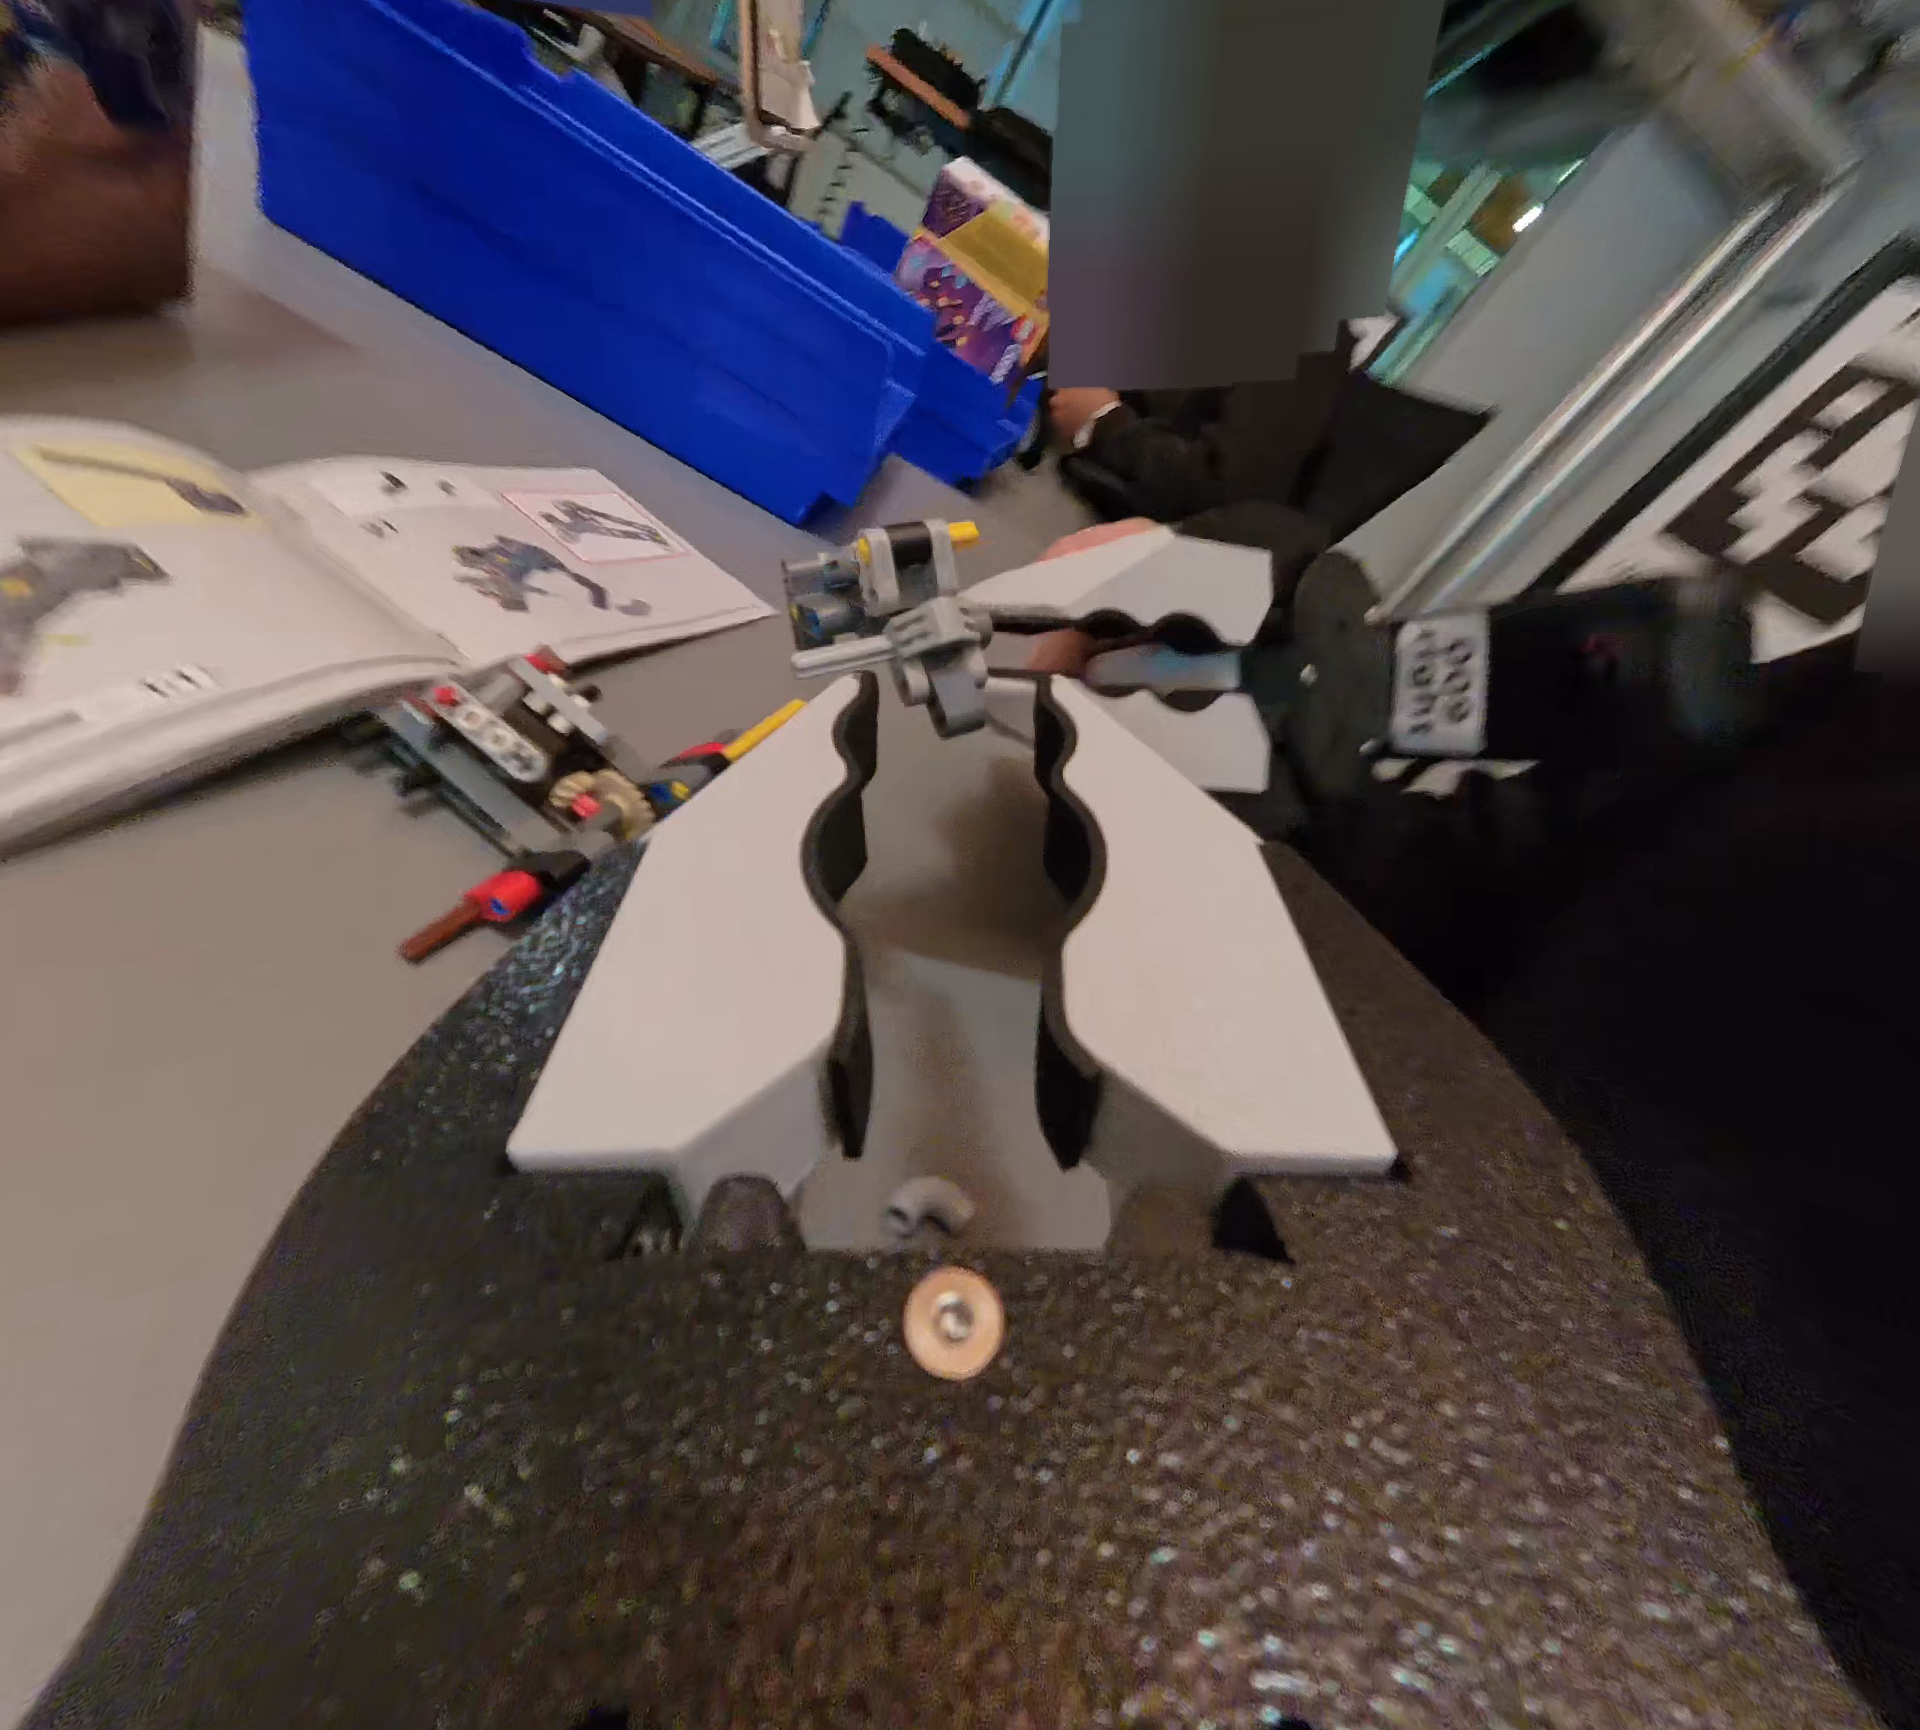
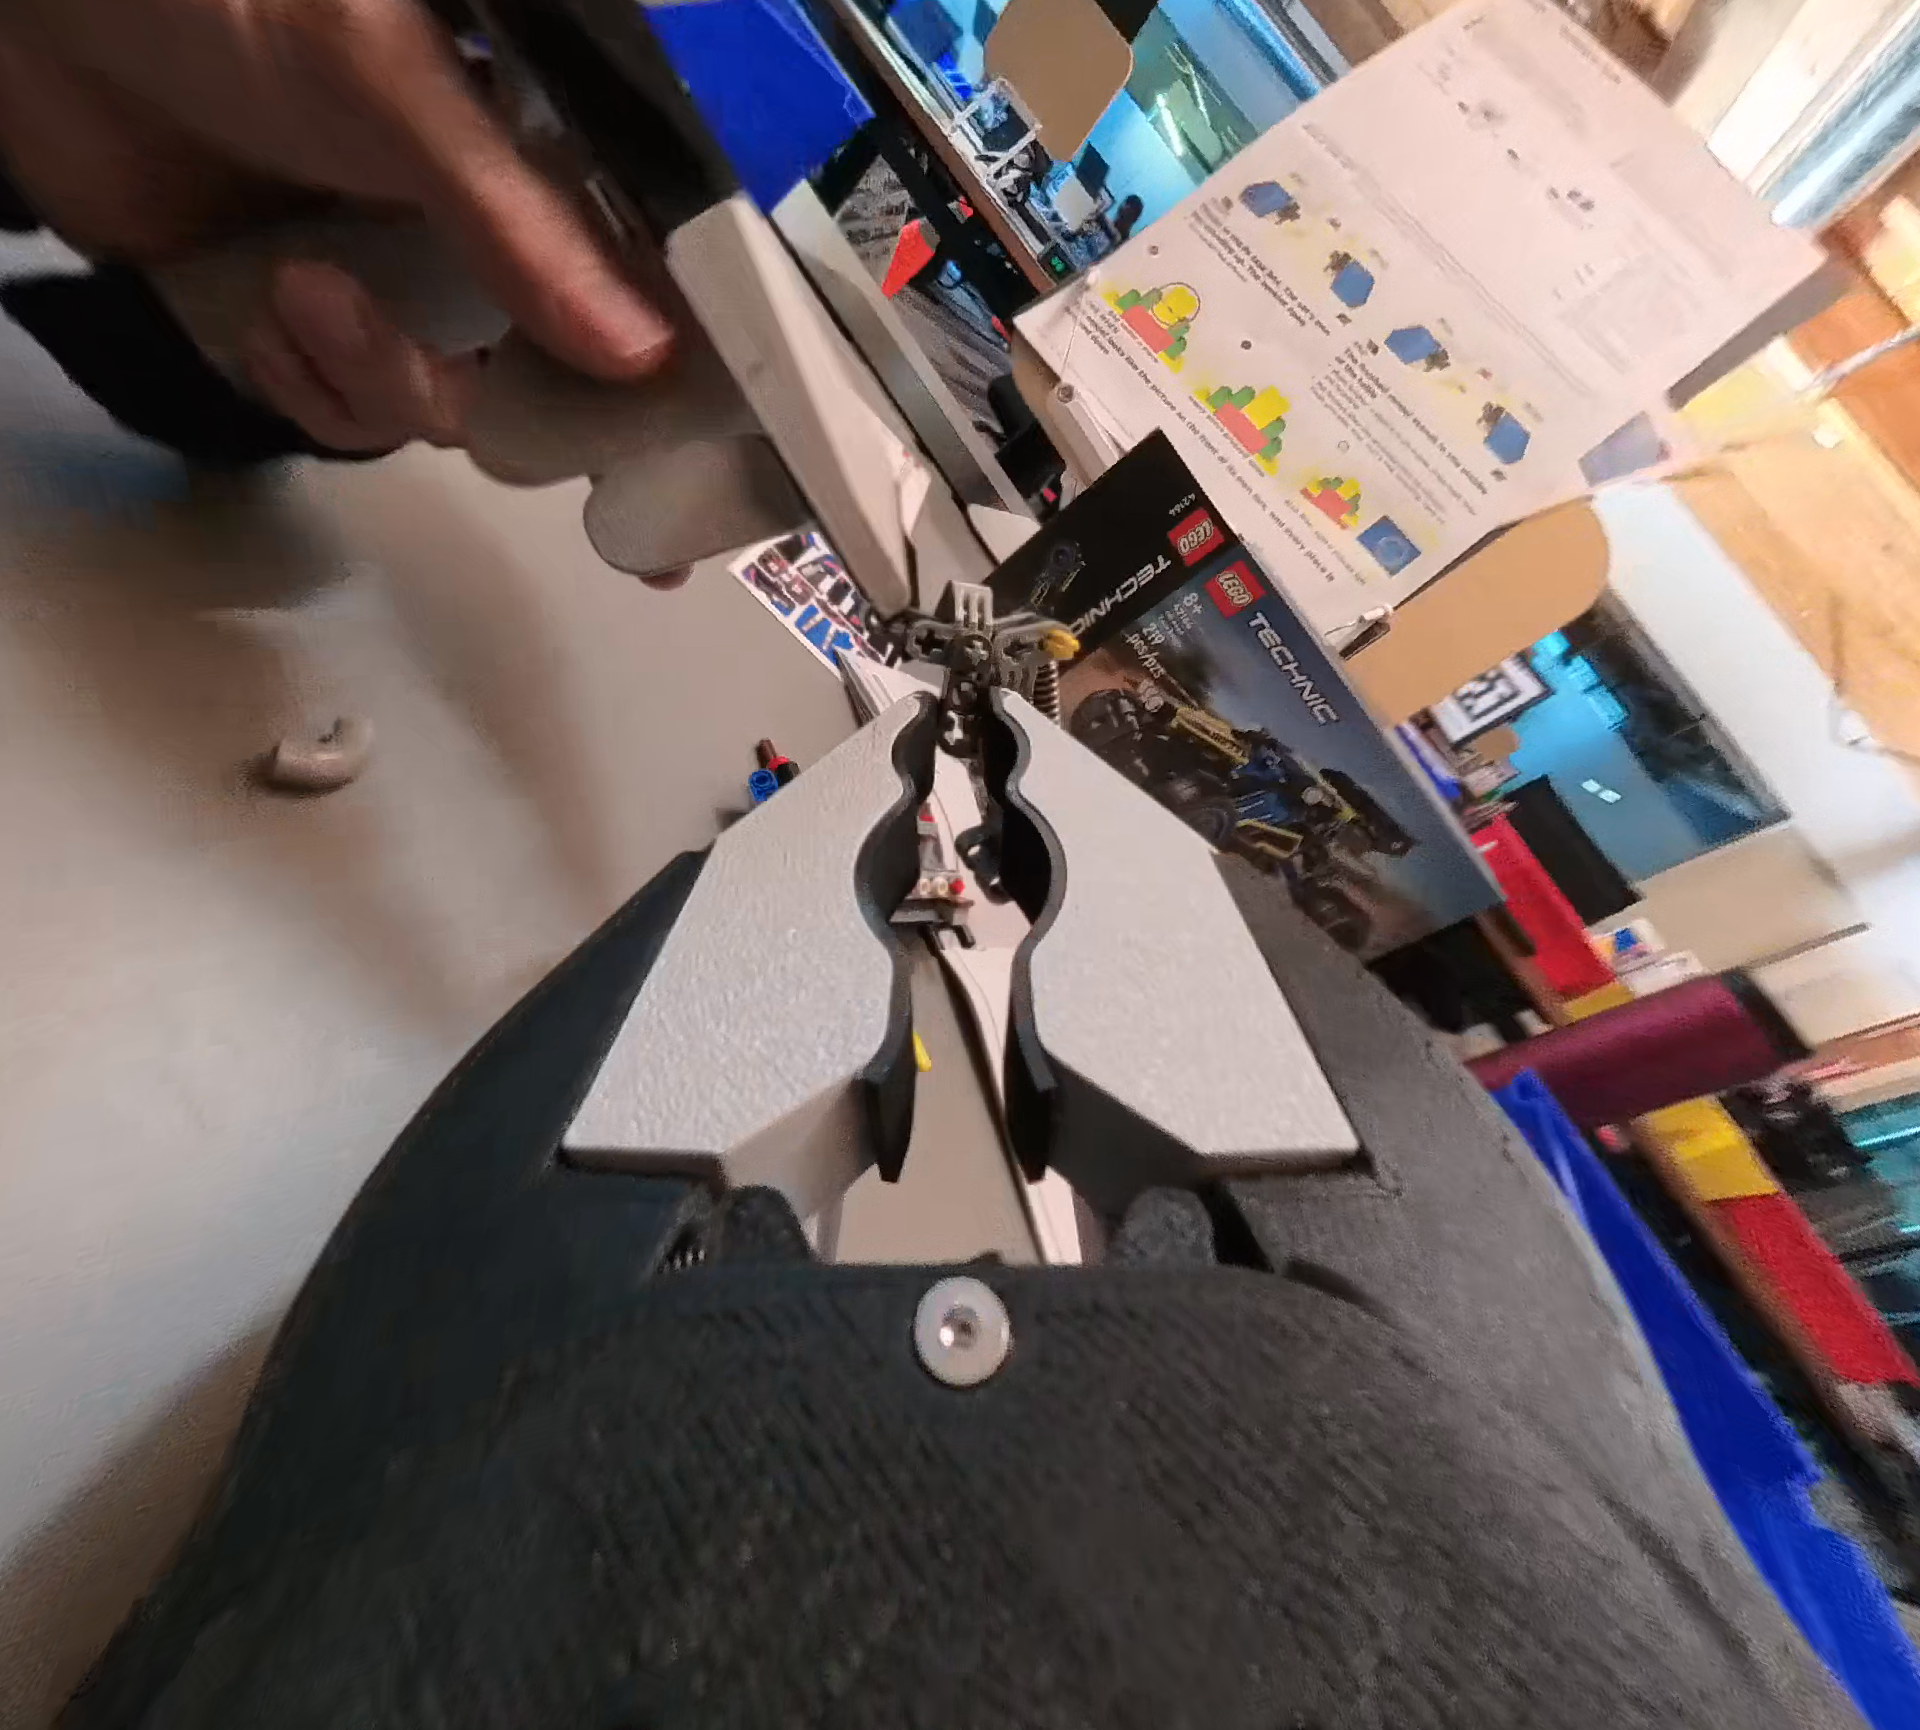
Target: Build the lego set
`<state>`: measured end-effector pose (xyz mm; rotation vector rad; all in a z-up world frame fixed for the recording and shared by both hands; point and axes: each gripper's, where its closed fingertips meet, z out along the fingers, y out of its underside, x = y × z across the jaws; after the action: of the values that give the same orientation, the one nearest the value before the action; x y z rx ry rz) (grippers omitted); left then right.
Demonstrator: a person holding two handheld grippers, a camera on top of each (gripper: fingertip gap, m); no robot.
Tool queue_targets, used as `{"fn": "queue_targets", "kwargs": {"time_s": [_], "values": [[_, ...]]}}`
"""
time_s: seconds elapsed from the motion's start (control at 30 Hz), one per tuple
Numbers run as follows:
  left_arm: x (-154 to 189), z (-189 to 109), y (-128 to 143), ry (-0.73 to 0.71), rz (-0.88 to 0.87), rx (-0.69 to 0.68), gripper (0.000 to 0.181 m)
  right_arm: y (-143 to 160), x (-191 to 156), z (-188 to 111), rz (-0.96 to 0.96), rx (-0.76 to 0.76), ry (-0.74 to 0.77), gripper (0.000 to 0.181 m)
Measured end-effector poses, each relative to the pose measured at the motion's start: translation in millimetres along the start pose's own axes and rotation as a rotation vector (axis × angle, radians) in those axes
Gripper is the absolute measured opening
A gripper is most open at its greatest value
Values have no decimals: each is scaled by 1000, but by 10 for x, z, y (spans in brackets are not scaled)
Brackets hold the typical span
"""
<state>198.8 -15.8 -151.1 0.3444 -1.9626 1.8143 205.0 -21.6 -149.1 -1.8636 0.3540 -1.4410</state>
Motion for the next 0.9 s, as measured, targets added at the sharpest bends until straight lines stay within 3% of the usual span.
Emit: {"fn": "queue_targets", "kwargs": {"time_s": [0.2,0.27,0.4,0.63,0.9], "values": [[-161,-76,-71,-393,614,-144,42,-20,66,-73,236,47,-60,5],[-73,-50,-98,-448,820,-173,40,16,32,-91,275,28,-91,6],[-29,57,39,-502,1057,-283,38,26,-25,-132,378,2,-130,5],[1,76,2,-625,1321,-316,17,-29,-92,-176,655,-3,-179,6],[77,106,-17,-640,1471,-295,17,-50,-102,-206,779,-27,-239,6]]}}
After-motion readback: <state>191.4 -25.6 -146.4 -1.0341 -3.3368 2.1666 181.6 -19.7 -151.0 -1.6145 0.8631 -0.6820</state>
